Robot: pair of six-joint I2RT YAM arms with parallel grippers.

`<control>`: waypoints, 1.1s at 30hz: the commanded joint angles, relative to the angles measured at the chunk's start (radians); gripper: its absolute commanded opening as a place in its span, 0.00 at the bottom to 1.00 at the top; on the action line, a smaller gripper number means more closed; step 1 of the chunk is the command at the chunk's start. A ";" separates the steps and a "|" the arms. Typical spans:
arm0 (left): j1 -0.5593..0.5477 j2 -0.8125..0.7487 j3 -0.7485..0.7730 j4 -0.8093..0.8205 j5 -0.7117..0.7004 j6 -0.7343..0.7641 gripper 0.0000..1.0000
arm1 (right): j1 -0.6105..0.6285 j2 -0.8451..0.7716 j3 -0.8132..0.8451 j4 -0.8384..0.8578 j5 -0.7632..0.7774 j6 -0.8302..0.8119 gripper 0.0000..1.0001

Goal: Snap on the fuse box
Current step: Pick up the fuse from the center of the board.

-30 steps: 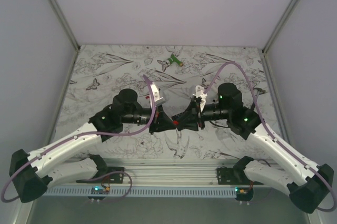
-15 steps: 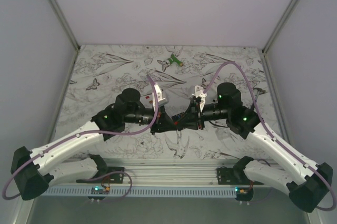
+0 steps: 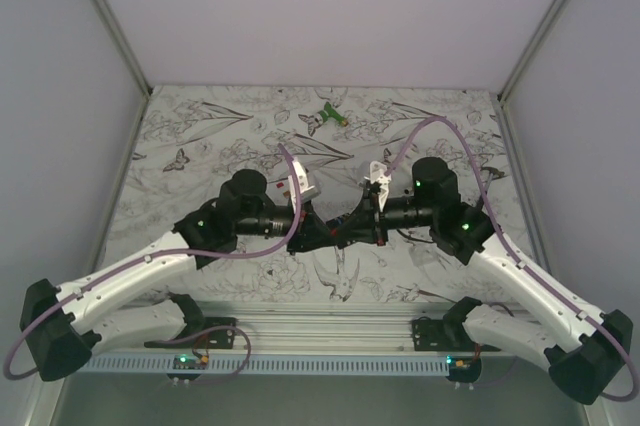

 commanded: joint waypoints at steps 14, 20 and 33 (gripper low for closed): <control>0.083 -0.164 -0.188 -0.138 -0.642 -0.162 0.70 | 0.030 0.095 -0.063 -0.078 0.682 0.149 0.00; 0.143 -0.139 -0.192 -0.218 -0.773 -0.224 0.86 | 0.095 0.151 -0.135 0.007 0.893 0.197 0.00; 0.299 -0.036 -0.169 -0.311 -0.748 -0.338 1.00 | 0.123 0.338 -0.174 0.136 1.059 0.231 0.00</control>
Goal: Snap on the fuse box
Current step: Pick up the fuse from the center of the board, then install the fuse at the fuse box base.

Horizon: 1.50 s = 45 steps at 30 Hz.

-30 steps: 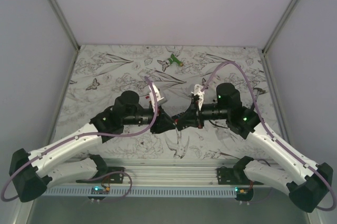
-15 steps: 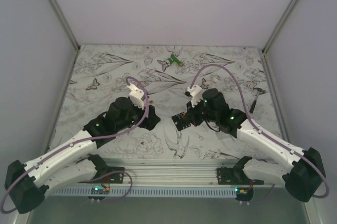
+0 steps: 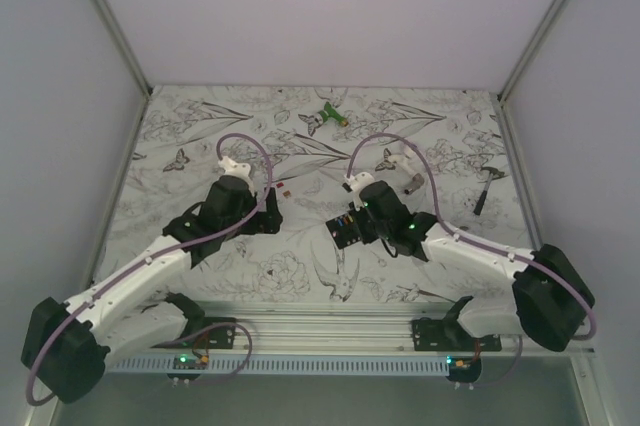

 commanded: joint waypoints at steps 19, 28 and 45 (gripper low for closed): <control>0.060 0.091 0.042 -0.075 0.042 -0.071 1.00 | 0.010 0.140 -0.029 0.174 0.105 0.042 0.00; 0.062 0.095 0.046 -0.077 0.050 -0.073 1.00 | 0.012 0.163 -0.029 0.179 0.112 0.043 0.00; 0.065 0.100 0.047 -0.077 0.059 -0.074 1.00 | 0.025 0.204 0.000 0.060 0.134 0.065 0.00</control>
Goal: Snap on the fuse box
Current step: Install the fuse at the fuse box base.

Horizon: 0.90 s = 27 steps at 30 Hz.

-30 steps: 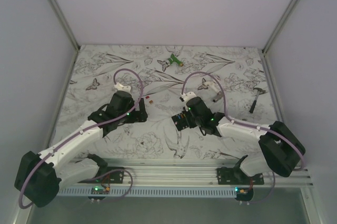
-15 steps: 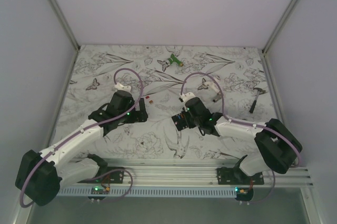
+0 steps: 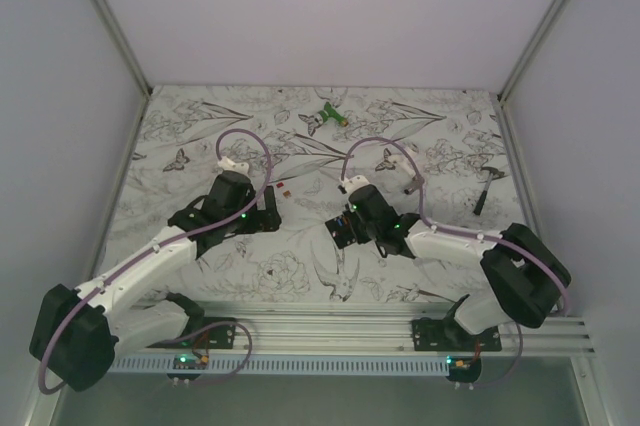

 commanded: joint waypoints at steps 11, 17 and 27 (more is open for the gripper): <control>0.008 -0.006 0.017 -0.022 0.010 -0.011 1.00 | 0.050 0.062 0.044 -0.203 0.063 0.096 0.00; 0.008 -0.014 0.013 -0.022 0.006 -0.012 1.00 | 0.051 0.067 0.016 -0.206 0.024 0.132 0.00; 0.008 -0.036 0.009 -0.023 0.006 -0.013 1.00 | 0.051 0.079 -0.006 -0.144 0.011 0.117 0.00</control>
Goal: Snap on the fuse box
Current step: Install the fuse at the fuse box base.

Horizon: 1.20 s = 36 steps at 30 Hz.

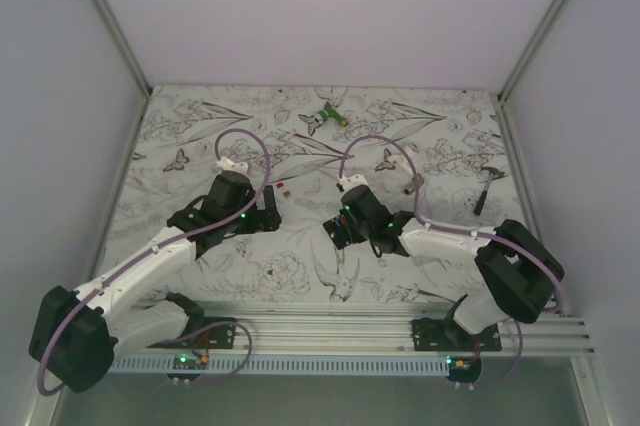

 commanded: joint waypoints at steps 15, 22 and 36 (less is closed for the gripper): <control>0.007 -0.044 0.006 -0.022 0.015 -0.003 1.00 | 0.013 -0.064 -0.031 -0.115 -0.047 -0.012 0.18; 0.008 -0.047 0.006 -0.022 0.018 -0.002 1.00 | 0.011 -0.064 -0.026 -0.123 -0.049 -0.013 0.24; 0.009 -0.047 0.007 -0.022 0.019 -0.001 1.00 | 0.010 -0.087 0.049 -0.163 -0.055 -0.017 0.32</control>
